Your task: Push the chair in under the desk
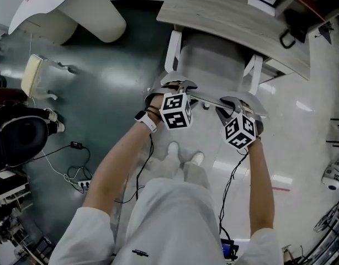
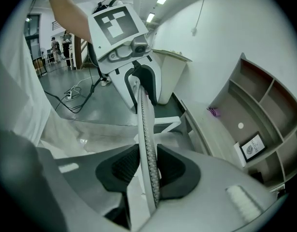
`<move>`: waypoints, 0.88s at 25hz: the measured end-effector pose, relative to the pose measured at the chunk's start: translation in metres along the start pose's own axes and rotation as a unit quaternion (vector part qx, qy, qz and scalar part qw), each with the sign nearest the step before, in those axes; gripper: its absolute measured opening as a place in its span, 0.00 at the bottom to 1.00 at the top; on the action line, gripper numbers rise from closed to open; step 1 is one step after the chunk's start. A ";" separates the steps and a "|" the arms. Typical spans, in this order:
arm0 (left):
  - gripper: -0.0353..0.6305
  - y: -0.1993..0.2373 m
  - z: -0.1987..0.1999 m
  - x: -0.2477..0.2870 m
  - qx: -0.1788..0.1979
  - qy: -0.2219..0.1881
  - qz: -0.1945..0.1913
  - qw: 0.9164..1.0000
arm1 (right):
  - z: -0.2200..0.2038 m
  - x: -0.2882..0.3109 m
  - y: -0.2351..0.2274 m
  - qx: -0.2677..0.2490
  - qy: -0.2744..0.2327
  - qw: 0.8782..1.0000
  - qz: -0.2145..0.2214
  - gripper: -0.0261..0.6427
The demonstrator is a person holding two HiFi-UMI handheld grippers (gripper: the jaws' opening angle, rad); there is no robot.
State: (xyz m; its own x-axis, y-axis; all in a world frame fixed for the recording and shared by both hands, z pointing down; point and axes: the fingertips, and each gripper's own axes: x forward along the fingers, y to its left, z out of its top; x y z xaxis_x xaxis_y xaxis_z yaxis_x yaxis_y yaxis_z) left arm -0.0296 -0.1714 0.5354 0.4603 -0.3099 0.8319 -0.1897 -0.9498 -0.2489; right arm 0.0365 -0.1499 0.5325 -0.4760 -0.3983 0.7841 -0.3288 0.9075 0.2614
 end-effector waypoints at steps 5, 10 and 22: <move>0.34 -0.009 -0.003 -0.003 0.011 -0.008 0.011 1.000 | -0.001 -0.001 0.012 0.019 0.013 1.000 0.020 0.22; 0.34 -0.014 -0.002 -0.005 0.020 -0.010 0.004 1.000 | -0.001 -0.005 0.017 0.014 0.007 1.000 0.002 0.22; 0.35 0.020 0.012 0.012 0.009 -0.007 0.015 1.000 | -0.007 0.004 -0.022 -0.013 0.008 1.000 -0.022 0.22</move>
State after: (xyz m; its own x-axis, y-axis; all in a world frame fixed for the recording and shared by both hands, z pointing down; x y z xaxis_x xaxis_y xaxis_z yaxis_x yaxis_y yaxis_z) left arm -0.0180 -0.1950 0.5344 0.4669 -0.3395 0.8166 -0.1887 -0.9403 -0.2831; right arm 0.0476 -0.1709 0.5338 -0.4494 -0.4355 0.7800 -0.3270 0.8927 0.3100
